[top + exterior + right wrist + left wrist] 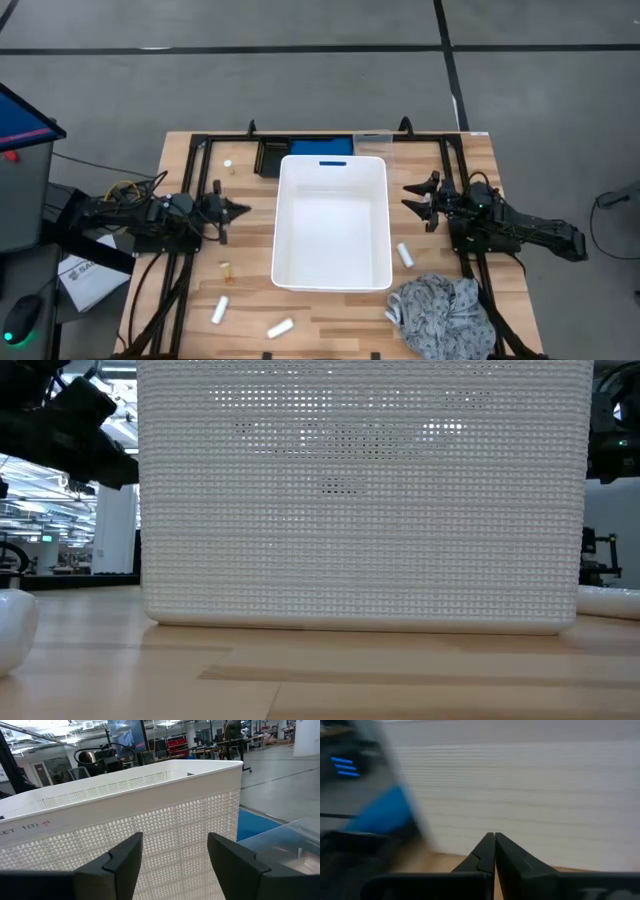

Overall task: Pick & place medical supplies in basket/bin
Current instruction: Put the gray patient gown into the white bin

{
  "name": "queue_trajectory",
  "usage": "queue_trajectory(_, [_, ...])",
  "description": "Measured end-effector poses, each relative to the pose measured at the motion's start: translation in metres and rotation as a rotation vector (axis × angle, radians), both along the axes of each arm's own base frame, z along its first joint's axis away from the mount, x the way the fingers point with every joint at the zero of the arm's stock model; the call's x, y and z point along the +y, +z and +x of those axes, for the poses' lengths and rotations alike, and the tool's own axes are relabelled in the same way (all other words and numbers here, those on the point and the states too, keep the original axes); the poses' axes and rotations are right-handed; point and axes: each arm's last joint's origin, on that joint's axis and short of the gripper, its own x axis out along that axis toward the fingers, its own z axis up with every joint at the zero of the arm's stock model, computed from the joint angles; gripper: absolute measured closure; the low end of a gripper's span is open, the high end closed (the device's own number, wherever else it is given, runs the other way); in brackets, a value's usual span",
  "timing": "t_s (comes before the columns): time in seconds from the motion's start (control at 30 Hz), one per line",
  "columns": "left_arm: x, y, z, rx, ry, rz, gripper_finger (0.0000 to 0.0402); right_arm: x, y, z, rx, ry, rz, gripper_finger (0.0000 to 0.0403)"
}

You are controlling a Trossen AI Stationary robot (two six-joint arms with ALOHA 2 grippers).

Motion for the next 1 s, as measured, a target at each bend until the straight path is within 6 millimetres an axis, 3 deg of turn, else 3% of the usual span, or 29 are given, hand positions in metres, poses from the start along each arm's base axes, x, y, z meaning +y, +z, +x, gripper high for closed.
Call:
queue_trajectory(0.37, [0.001, 0.015, 0.008, -0.134, 0.057, 0.043, 0.0399, 0.000, 0.000, 0.000, 0.000, 0.000, 0.000, 0.0183])
queue_trajectory(0.43, [0.001, 0.021, 0.009, -0.231, 0.069, -0.084, 0.0399, 0.000, 0.000, 0.000, 0.000, 0.000, 0.000, 0.0183])
queue_trajectory(0.73, [0.001, 0.043, 0.007, -0.730, 0.047, -1.050, 0.0399, 0.000, 0.000, 0.000, 0.000, 0.000, 0.000, 0.0183])
queue_trajectory(0.9, [0.003, 0.053, 0.005, -0.902, 0.042, -1.216, 0.0399, 0.000, 0.002, 0.000, -0.015, -0.001, -0.005, 0.0183])
queue_trajectory(1.0, [0.005, 0.061, 0.003, -1.026, 0.050, -1.256, 0.0399, 0.000, 0.009, -0.001, -0.110, 0.003, 0.047, 0.0183])
